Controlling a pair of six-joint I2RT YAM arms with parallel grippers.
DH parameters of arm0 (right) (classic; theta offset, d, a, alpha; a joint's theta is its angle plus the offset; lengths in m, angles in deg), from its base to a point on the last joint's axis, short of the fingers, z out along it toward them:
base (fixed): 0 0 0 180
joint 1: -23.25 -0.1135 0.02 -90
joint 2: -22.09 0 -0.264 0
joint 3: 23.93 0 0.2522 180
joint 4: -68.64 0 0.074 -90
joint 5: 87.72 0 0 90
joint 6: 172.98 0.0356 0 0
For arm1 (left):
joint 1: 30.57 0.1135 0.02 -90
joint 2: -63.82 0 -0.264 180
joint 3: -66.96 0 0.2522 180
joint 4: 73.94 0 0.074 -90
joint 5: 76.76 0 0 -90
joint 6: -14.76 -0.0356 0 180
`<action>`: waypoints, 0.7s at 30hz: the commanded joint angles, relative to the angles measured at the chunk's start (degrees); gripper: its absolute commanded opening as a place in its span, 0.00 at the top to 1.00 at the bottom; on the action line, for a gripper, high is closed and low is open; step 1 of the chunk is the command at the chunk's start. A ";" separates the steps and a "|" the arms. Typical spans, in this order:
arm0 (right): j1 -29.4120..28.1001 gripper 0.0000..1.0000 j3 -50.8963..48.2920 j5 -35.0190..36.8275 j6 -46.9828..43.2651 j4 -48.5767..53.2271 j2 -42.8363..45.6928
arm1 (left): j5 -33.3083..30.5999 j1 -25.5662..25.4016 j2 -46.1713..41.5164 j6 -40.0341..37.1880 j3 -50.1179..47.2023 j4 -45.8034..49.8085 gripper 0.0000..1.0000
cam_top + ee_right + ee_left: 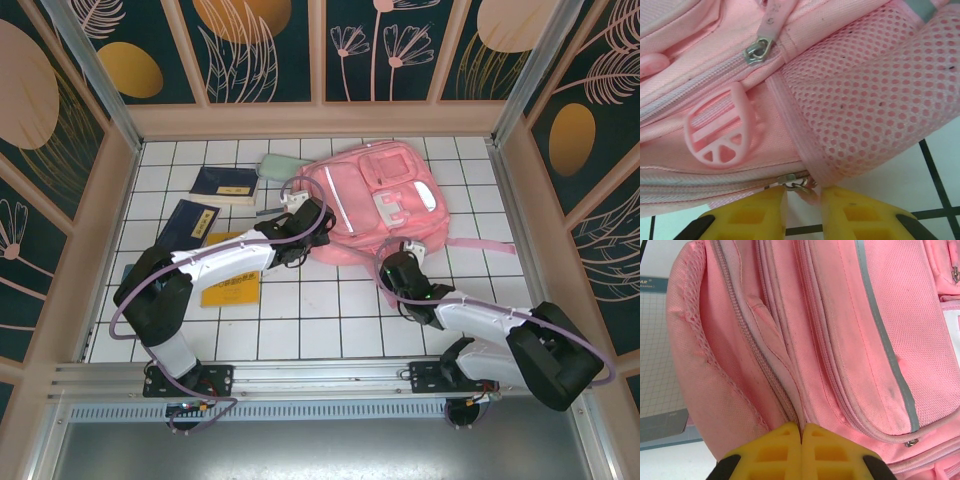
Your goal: Pack the student bag
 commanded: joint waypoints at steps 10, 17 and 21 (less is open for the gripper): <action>0.99 0.77 0.48 2.79 -1.33 -1.85 -1.16 | -2.03 0.26 -0.54 -1.10 1.87 -0.85 1.00; 2.78 0.77 0.15 2.55 -3.22 -2.76 -2.45 | -1.90 0.25 -0.48 -1.10 1.86 -1.01 1.00; 2.65 0.88 -0.21 1.17 -3.54 -2.38 0.04 | -1.98 0.30 -0.50 -1.13 1.70 -1.01 1.00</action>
